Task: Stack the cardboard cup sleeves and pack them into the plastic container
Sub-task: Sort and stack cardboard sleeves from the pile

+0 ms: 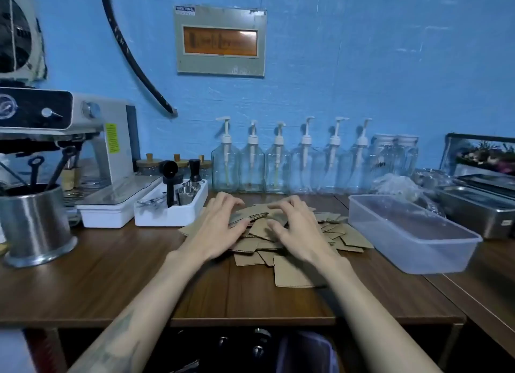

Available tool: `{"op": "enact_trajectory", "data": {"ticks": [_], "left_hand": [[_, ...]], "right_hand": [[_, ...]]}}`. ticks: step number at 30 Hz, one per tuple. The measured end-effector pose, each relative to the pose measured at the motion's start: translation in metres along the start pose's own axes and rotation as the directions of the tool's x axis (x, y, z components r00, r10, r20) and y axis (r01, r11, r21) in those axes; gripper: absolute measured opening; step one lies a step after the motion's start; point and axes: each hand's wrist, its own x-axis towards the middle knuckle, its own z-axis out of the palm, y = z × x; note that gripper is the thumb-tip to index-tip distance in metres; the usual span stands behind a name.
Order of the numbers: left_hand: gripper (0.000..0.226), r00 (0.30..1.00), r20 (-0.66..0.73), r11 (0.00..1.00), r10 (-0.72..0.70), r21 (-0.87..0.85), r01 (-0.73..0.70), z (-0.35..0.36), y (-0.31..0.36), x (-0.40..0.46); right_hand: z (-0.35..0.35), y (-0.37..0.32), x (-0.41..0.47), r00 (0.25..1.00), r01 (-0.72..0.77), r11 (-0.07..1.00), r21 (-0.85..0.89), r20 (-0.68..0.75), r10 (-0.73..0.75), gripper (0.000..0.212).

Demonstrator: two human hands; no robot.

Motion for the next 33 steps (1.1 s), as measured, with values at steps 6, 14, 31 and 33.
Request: {"op": "enact_trajectory", "data": {"ticks": [6,14,31,33], "left_hand": [[0.069,0.964,0.24,0.989,-0.117,0.121,0.09,0.014,-0.035,0.016],[0.053,0.944,0.296,0.984,-0.146,-0.057,0.17,0.02,-0.052,0.013],[0.025,0.997,0.081,0.962,-0.013,-0.272,0.034,0.019,-0.046,0.016],[0.025,0.997,0.062,0.953,-0.035,-0.298,0.052,0.021,-0.047,0.017]], "right_hand": [[0.012,0.01,0.03,0.98,-0.011,0.997,-0.081,0.197,0.027,0.059],[0.03,0.029,0.037,0.957,-0.032,0.998,-0.061,0.285,0.048,0.065],[0.022,0.037,0.031,0.999,0.027,0.986,0.162,0.04,-0.034,0.023],[0.022,0.037,0.034,0.999,0.049,0.99,0.132,-0.008,-0.048,0.019]]}}
